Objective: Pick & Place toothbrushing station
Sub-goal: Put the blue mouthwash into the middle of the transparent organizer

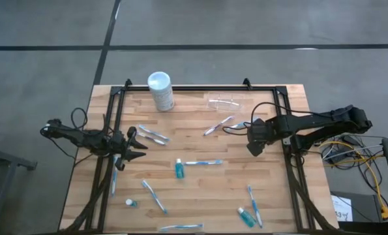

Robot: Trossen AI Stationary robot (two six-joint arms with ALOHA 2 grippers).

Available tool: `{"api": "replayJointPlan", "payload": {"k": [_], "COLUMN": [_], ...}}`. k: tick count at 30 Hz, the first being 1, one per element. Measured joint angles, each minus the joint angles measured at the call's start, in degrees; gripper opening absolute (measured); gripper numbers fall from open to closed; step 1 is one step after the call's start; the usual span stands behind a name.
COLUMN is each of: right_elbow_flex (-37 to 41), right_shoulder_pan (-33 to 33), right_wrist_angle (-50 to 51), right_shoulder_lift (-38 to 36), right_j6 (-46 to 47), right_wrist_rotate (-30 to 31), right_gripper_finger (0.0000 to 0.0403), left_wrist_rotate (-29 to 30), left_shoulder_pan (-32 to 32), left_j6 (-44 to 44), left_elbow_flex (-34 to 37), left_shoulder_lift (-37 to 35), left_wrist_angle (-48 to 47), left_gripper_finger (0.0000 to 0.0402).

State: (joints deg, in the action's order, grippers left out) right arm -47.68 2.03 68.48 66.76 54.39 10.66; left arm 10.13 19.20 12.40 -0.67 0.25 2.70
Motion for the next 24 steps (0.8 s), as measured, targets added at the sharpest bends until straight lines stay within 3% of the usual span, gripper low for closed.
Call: {"api": "replayJointPlan", "payload": {"k": [14,24], "right_elbow_flex": [1.7,2.5], "right_shoulder_pan": [-0.1,-0.1], "right_wrist_angle": [-2.5,-3.1], "right_shoulder_lift": [0.0,0.0], "right_j6": [-0.6,-0.5], "right_wrist_rotate": [-1.9,-2.1], "right_gripper_finger": [0.0226,0.0164], "left_wrist_rotate": [0.0,0.0], "left_shoulder_pan": [0.0,0.0], "left_j6": [0.0,0.0], "left_elbow_flex": [0.0,0.0], "left_shoulder_lift": [0.0,0.0], "left_wrist_angle": [-0.1,-0.1], "left_gripper_finger": [0.0126,0.0126]}}
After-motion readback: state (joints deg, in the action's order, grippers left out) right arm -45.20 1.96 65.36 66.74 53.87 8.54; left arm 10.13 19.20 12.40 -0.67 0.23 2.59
